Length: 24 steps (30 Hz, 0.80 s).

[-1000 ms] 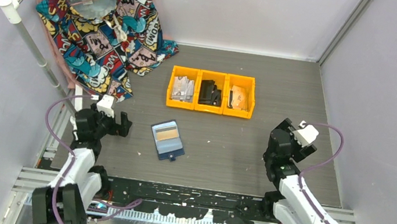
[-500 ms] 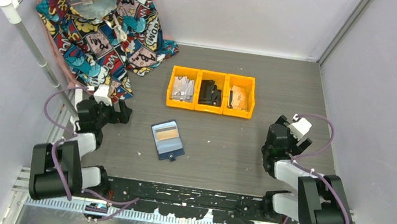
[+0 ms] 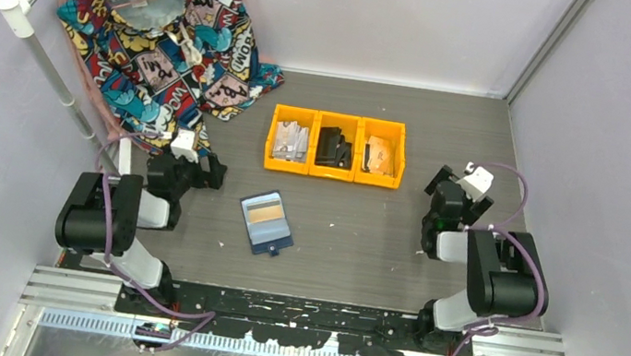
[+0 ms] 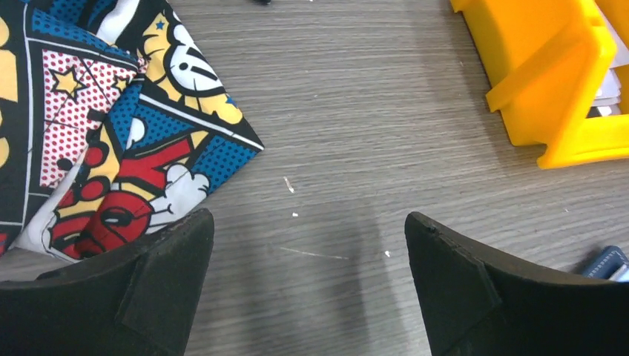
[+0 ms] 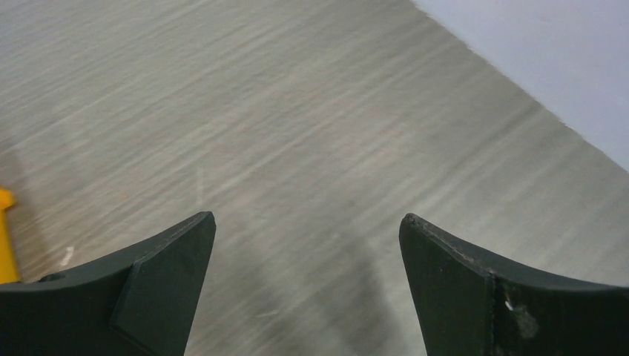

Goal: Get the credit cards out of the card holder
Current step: Reset both arms

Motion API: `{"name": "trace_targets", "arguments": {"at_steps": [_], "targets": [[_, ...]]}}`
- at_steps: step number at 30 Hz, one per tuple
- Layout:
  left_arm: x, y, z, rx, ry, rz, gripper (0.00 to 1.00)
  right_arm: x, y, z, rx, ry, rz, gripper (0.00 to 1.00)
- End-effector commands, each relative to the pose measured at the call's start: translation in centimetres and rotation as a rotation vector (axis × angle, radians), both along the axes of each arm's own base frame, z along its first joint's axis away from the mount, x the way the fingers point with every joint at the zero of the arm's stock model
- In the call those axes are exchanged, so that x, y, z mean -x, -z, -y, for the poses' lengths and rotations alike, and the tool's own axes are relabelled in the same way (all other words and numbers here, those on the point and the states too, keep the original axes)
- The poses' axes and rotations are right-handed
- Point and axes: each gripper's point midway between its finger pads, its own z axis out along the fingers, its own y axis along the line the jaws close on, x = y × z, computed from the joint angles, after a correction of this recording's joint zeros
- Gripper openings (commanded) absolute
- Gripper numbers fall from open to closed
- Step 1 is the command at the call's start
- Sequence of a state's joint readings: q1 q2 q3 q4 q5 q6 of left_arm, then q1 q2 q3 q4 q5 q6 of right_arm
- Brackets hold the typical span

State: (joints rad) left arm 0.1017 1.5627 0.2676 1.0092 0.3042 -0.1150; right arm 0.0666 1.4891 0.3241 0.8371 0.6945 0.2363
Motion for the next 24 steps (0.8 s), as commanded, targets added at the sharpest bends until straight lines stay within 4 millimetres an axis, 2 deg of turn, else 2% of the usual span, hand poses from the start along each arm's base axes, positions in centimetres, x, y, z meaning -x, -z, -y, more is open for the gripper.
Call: {"name": "trace_targets", "arguments": {"at_steps": [1,5,8,24], "targets": [[-2.55,-2.22,-0.86,-0.097,-0.038,0.041,1.0,-3.04,-0.65,-1.96,-0.031,-0.188,0.073,1.0],[-2.71,-2.12,-0.69,-0.117,-0.054,0.043,1.0,-3.16,-0.5,-2.19,-0.027,-0.211,0.057,1.0],[-2.85,-2.34,-1.3,-0.115,-0.095,0.058,1.0,-3.13,-0.55,-2.23,-0.028,-0.214,0.056,1.0],[-2.83,-2.24,-1.27,-0.114,-0.093,0.05,1.0,-3.23,-0.54,-2.25,-0.028,-0.214,0.051,0.99]]}}
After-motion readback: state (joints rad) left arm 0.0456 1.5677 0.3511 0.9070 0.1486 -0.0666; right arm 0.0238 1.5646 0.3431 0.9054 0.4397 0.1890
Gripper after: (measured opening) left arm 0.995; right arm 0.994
